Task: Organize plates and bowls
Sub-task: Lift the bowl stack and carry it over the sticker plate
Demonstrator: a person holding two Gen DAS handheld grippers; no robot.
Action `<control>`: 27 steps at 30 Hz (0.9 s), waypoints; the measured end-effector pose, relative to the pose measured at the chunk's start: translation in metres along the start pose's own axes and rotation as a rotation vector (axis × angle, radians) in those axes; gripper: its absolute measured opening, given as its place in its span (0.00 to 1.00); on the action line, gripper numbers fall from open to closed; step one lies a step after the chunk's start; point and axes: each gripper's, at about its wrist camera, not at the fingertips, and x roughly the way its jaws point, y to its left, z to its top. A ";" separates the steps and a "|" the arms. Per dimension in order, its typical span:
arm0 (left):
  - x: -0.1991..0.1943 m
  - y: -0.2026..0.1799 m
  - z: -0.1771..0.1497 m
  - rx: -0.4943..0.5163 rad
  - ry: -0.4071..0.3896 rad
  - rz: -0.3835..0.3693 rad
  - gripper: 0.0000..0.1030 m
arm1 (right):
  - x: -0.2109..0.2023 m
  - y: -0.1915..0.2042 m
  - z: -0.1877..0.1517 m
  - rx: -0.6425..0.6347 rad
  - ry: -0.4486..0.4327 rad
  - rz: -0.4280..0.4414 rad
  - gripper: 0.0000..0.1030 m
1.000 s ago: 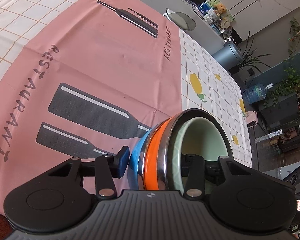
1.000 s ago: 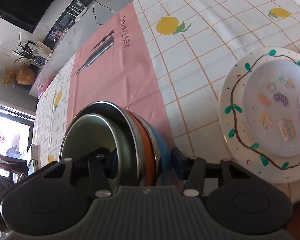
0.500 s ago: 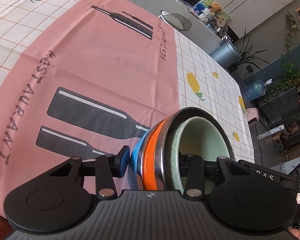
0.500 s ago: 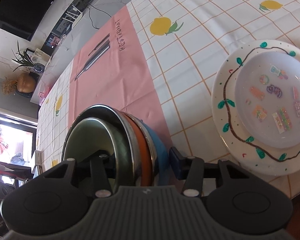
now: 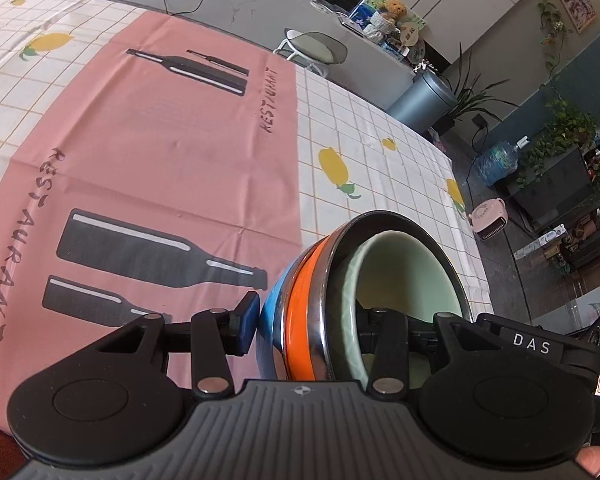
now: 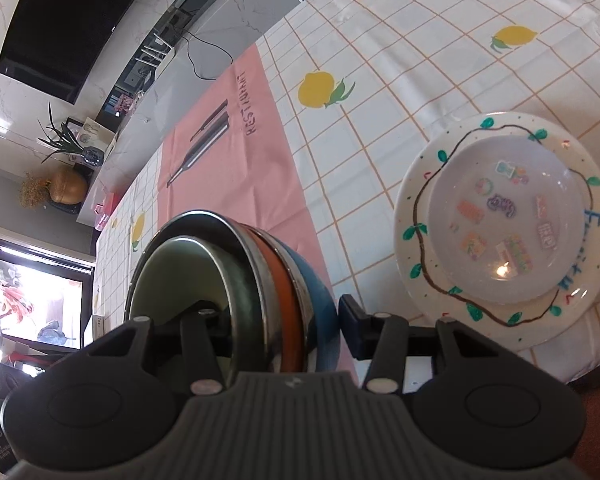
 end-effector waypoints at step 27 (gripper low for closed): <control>0.079 -0.117 -0.009 0.076 0.094 -0.065 0.47 | -0.086 -0.098 0.064 0.061 -0.095 -0.029 0.47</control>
